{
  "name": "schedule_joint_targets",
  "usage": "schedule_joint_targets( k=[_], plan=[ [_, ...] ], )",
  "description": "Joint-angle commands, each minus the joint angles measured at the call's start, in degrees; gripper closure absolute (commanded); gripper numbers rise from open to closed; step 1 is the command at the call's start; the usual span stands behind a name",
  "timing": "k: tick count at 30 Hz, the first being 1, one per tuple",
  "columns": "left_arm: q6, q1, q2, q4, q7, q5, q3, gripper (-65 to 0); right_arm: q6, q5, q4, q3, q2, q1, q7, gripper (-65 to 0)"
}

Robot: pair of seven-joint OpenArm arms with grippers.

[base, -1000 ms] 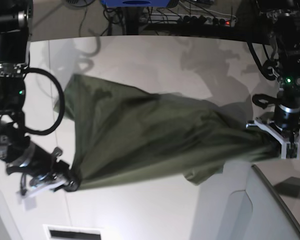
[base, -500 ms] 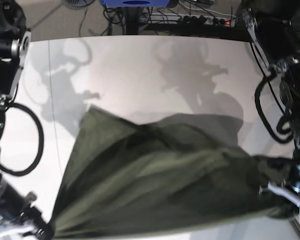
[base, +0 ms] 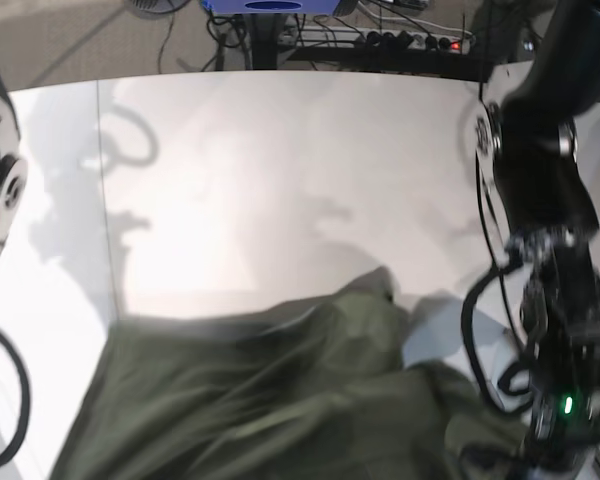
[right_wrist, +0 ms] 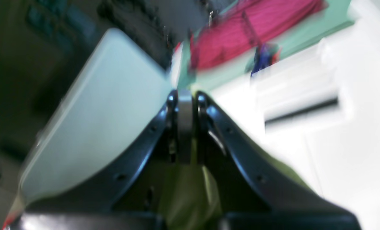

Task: Layout the t-shirt on the table in an organized manner, then fold the t-shirt properly
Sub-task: 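Lift the green shirt high with both grippers and swing it over the table, then lay the shirt flat by lowering both grippers while holding its edge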

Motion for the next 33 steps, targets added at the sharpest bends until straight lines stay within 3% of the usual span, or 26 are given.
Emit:
schedule_joint_targets(
  k=[1,9,13,19,27,33],
  plan=[
    [0.4,-4.3,-0.1,-0.3,-2.1,0.0,1.1,0.0,0.5,0.5,-0.1,0.2,2.2,3.4,1.9,0.0],
    [0.4,-16.9,0.9,-5.2,-2.2,0.0,3.2,0.0,9.7,0.5,-4.3,0.2,7.1,7.8,2.3,0.0],
    [0.4,-17.9,1.1,-4.6,-1.7,-0.1,3.3,0.0,11.9,0.5,-4.2,0.1,8.7,9.4,1.8,0.0],
    [0.4,-0.1,-0.8,3.0,1.2,0.0,3.3,0.0,12.3,0.7,-3.5,0.2,8.3,-3.3,-0.4,0.0],
    [0.4,26.0,-3.5,8.0,0.9,0.0,2.6,0.0,12.3,0.6,4.0,0.4,2.0,-30.5,4.6,0.0],
    [0.4,38.6,-5.4,7.8,0.8,0.0,2.5,0.0,12.4,0.5,3.9,0.2,-2.6,-43.1,4.7,0.0]
  ],
)
